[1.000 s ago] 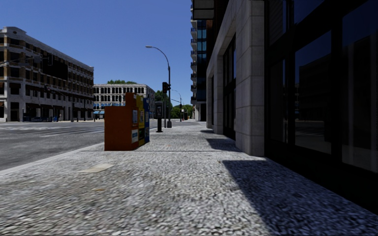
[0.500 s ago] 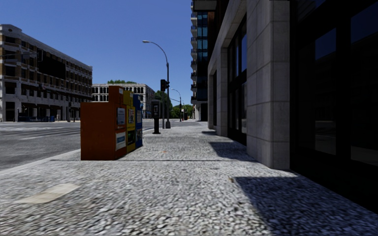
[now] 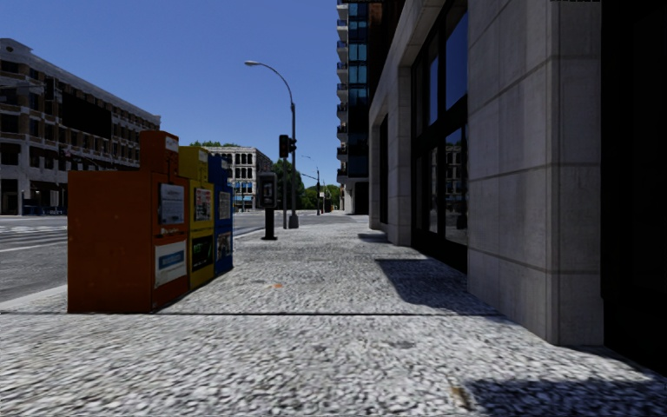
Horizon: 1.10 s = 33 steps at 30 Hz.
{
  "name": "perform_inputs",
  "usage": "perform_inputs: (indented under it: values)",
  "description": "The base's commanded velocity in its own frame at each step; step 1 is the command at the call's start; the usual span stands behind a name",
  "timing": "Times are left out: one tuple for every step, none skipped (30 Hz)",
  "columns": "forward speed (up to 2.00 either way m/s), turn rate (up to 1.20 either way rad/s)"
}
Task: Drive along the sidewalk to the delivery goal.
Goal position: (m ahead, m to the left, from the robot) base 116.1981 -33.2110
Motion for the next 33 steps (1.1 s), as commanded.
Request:
perform_inputs:
  values:
    - [2.0, 0.0]
    - [2.0, 0.0]
    - [2.0, 0.0]
    - [2.0, 0.0]
    - [2.0, 0.0]
    - [2.0, 0.0]
    - [2.0, 0.0]
    - [2.0, 0.0]
    - [2.0, 0.0]
    - [2.0, 0.0]
    - [2.0, 0.0]
    - [2.0, 0.0]
    - [2.0, 0.0]
    - [2.0, 0.0]
    - [2.0, 0.0]
    - [2.0, 0.0]
    - [2.0, 0.0]
    - [2.0, 0.0]
    - [2.0, 0.0]
    - [2.0, 0.0]
    - [2.0, 0.0]
    - [2.0, 0.0]
    - [2.0, 0.0]
    - [2.0, 0.0]
    - [2.0, 0.0]
    - [2.0, 0.0]
    - [2.0, 0.0]
    - [2.0, 0.0]
    - [2.0, 0.0]
    - [2.0, 0.0]
    - [2.0, 0.0]
    - [2.0, 0.0]
    - [2.0, 0.0]
